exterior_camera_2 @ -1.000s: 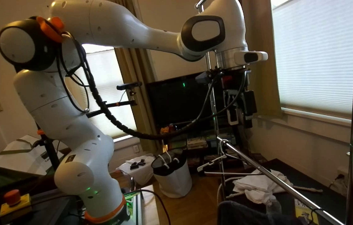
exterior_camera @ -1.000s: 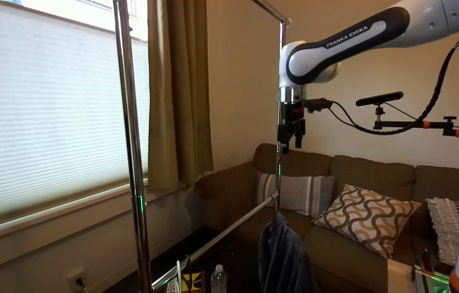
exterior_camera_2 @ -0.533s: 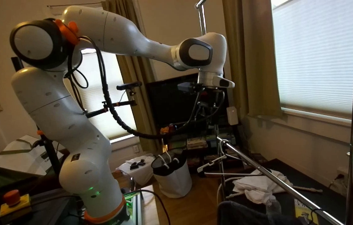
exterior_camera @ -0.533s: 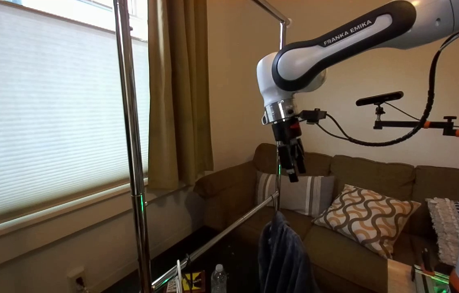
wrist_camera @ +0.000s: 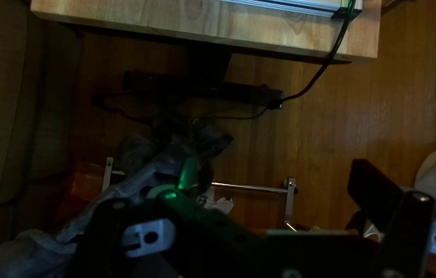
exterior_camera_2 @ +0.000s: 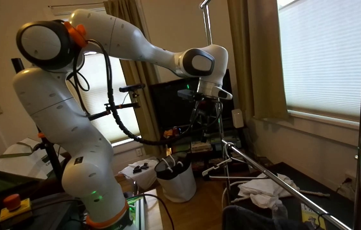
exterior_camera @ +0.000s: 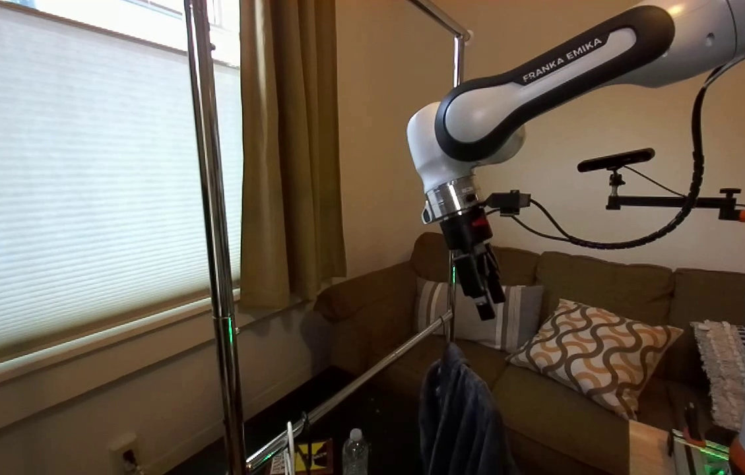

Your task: Remove the black hanger from the bottom railing and hang it on the top railing

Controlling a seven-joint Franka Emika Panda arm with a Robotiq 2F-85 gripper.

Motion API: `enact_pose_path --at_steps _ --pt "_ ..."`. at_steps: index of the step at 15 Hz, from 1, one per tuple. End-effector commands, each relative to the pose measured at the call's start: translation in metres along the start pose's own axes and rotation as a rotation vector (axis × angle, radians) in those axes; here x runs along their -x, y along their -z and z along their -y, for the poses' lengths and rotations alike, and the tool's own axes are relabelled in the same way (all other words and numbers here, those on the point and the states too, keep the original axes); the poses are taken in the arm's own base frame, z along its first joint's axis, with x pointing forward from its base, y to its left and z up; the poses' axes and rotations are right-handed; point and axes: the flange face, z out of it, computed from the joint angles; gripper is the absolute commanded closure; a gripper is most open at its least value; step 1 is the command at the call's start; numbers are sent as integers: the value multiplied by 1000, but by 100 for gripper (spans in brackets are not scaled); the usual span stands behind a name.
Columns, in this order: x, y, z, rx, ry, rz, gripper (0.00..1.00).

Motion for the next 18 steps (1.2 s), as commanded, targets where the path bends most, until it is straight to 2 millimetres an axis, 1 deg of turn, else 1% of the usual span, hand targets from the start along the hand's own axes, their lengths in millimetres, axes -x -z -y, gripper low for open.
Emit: enact_pose_path --at_steps 1,2,3,4,5,6,7,8,9,10,11,13,14,15,16,18 --pt "-9 0 -2 -38 -111 19 0" --pt "-24 -11 14 -25 -148 29 0" --pt "-35 -23 27 -20 -188 33 0" --pt "-48 -40 46 -28 -219 36 0" --pt "-56 -52 60 -39 -236 37 0" --pt "-59 -69 77 -69 -258 10 0" --pt "-67 -86 96 -89 -270 -6 0" --pt "-70 -103 110 -121 -283 -23 0" --pt "-69 -118 121 -150 -322 -55 0" --pt "-65 -127 126 -159 -379 -111 0" --pt "-66 -142 131 -162 -415 -147 0" --pt "-61 -172 137 -151 -483 -217 0" --pt "-58 -188 136 -156 -530 -230 0" --pt "-71 -164 137 -149 -456 -201 0" --pt "-67 -174 138 -143 -463 -204 0" --pt "-70 -170 138 -148 -461 -209 0"
